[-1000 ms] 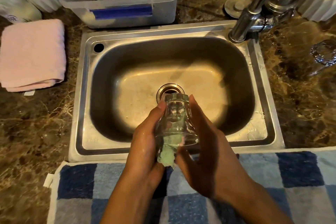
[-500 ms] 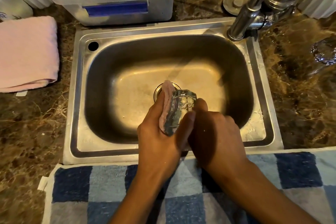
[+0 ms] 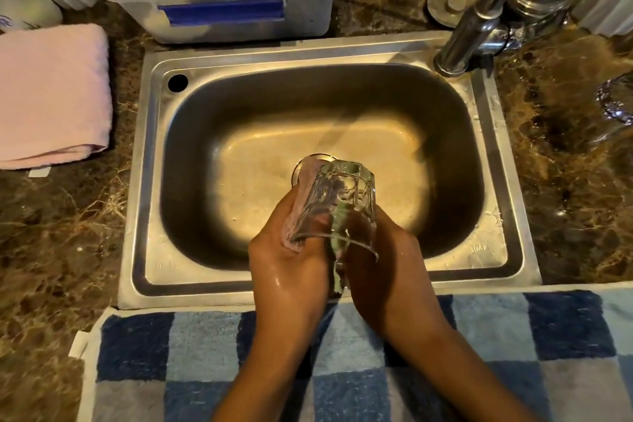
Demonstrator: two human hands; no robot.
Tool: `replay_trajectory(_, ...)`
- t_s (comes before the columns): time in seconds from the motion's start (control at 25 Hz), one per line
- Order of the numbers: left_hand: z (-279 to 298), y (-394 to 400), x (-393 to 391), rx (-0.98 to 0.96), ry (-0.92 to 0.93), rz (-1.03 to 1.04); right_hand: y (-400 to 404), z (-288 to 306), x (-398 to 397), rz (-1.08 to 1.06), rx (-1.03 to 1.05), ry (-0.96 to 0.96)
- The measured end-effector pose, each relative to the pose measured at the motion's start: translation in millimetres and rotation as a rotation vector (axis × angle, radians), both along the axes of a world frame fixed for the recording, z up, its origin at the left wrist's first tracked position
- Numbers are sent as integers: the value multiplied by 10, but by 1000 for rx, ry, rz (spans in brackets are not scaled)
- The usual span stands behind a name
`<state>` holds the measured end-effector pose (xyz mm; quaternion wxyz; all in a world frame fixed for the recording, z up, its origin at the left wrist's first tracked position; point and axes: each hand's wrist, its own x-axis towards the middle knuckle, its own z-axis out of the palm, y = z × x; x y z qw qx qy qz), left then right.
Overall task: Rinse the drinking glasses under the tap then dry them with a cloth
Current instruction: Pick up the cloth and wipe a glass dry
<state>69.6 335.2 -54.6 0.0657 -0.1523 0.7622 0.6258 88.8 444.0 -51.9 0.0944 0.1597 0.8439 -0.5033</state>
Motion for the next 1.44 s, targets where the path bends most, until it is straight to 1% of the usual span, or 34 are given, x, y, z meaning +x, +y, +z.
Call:
replay_trajectory(0.04, 3, -38, -12, -117, 87, -44, 20, 1, -7, 79, 69, -8)
replay_trajectory(0.12, -40, -135, -65, -370, 284, -190, 65, 36, -54, 226, 287, -6)
replay_trajectory(0.16, -57, -168, -76, -462, 347, -257, 90, 45, -93, 259, 375, 6)
replay_trajectory(0.2, -63, -198, -99, -483, 367, -281, 100, 59, -129, 258, 430, 32)
replay_trajectory(0.24, -69, -208, -120, -461, 356, -262, 77, 75, -144, 241, 442, 61)
replay_trajectory(0.28, -34, -165, -147, -301, 265, -169, 40, 75, -129, 195, 393, 84)
replay_trajectory(0.36, 5, -18, -115, 149, -52, 26, -64, 95, -93, 35, 143, 86)
replay_trajectory(0.4, 2, 39, -84, 230, -136, 68, -89, 108, -80, -25, 52, 77)
replay_trajectory(0.44, -11, 53, -69, 203, -145, 73, -91, 121, -73, -39, 22, 73)
replay_trajectory(0.48, -18, 45, -63, 124, -96, 67, -73, 130, -85, 2, 46, 64)
replay_trajectory(0.52, -9, 9, -76, 8, 4, 51, -37, 129, -115, 82, 95, 55)
replay_trajectory(0.6, -59, -114, -164, -271, 246, -31, 0, 176, -224, 244, 291, 44)
replay_trajectory(0.64, -72, -164, -212, -403, 346, -72, 9, 201, -285, 267, 393, 69)
replay_trajectory(0.68, -78, -193, -249, -439, 392, -77, -4, 234, -338, 269, 462, 94)
replay_trajectory(0.72, -86, -202, -266, -375, 383, -54, -29, 275, -377, 266, 482, 99)
replay_trajectory(0.76, -62, -175, -274, -196, 297, 11, -46, 297, -405, 259, 442, 100)
replay_trajectory(0.8, -25, -125, -262, 50, 129, 105, -67, 294, -408, 244, 360, 103)
replay_trajectory(0.84, 8, -74, -234, 248, -75, 192, -87, 293, -393, 227, 287, 99)
replay_trajectory(0.88, 2, -37, -198, 331, -230, 243, -108, 281, -358, 223, 267, 87)
replay_trajectory(0.92, -37, -30, -175, 303, -298, 245, -117, 269, -333, 236, 287, 77)
replay_trajectory(0.96, -65, -38, -166, 209, -273, 225, -117, 244, -314, 249, 317, 70)
replay_trajectory(1.0, -43, -62, -184, 110, -163, 220, -120, 236, -307, 275, 358, 68)
replay_trajectory(1.04, -14, -103, -219, 9, 3, 190, -135, 242, -316, 333, 418, 70)
replay_trajectory(1.08, -15, -159, -258, -142, 184, 130, -143, 238, -318, 389, 493, 68)
replay_trajectory(1.12, -45, -207, -294, -332, 383, 29, -154, 225, -327, 406, 583, 110)
replay_trajectory(1.16, -74, -234, -304, -496, 537, -79, -164, 225, -349, 422, 633, 130)
replay_trajectory(1.2, -76, -248, -304, -568, 604, -164, -161, 217, -368, 435, 631, 121)
replay_trajectory(1.24, -69, -258, -304, -577, 596, -196, -140, 198, -368, 429, 574, 105)
replay_trajectory(1.28, -64, -264, -286, -547, 542, -180, -136, 170, -333, 394, 491, 94)
replay_trajectory(1.32, -57, -248, -265, -455, 454, -136, -138, 140, -296, 322, 424, 84)
replay_trajectory(1.36, -40, -208, -235, -284, 337, -56, -143, 116, -250, 220, 341, 59)
replay_trajectory(1.44, -56, -117, -188, 132, 86, 140, -200, 106, -186, 26, 65, -26)
